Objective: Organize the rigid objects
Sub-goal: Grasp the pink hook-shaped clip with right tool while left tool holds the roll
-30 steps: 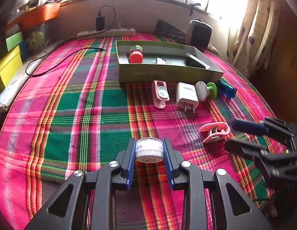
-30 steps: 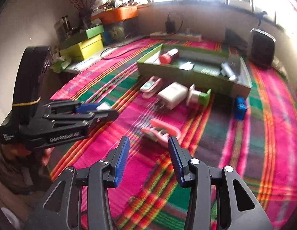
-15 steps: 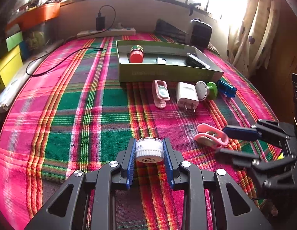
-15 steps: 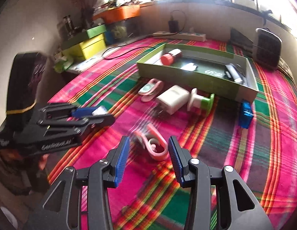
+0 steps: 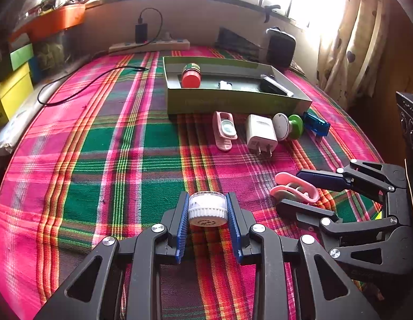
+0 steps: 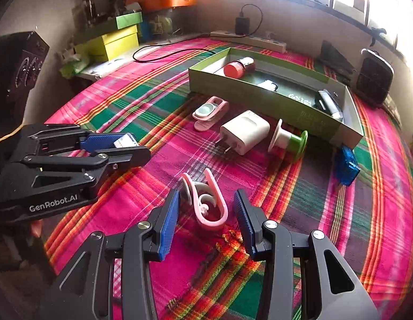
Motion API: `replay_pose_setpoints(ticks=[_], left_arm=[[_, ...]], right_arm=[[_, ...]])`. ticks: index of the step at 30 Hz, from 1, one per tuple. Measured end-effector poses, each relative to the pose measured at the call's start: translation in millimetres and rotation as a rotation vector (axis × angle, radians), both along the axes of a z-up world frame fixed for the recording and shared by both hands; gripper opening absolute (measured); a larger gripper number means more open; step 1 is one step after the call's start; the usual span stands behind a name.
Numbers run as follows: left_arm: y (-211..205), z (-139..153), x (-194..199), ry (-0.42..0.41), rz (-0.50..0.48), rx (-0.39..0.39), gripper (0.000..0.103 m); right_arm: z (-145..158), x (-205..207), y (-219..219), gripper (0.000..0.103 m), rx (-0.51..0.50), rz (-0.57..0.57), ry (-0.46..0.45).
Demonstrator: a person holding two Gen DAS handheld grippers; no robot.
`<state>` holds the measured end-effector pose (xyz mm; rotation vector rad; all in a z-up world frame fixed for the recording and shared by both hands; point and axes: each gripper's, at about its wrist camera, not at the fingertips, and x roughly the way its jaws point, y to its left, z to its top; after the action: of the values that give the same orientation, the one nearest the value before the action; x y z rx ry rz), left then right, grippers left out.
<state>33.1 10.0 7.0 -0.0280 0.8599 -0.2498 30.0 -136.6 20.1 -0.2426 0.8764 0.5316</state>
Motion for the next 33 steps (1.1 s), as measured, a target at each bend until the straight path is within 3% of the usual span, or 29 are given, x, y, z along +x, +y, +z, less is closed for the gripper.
replay_pose_setpoints(ticks=[11,13,18,33], left_arm=[[-2.6,0.6,-0.6,-0.003,0.006,0.004,0.027],[-2.1,0.5,-0.6,-0.003,0.006,0.008,0.027],[-2.8,0.3,-1.3,-0.008,0.009,0.018,0.026],[-3.6,0.3,-1.8,-0.011,0.009,0.025,0.026]], right_arm=[[0.0,1.7,0.3,0.043,-0.006,-0.007,-0.005],[0.4,1.7,0.7,0.033,0.001,-0.003,-0.003],[0.7,2.3,-0.8,0.025,0.009,-0.014,-0.002],[1.0,2.4,-3.0,0.025,0.012,-0.018,-0.001]])
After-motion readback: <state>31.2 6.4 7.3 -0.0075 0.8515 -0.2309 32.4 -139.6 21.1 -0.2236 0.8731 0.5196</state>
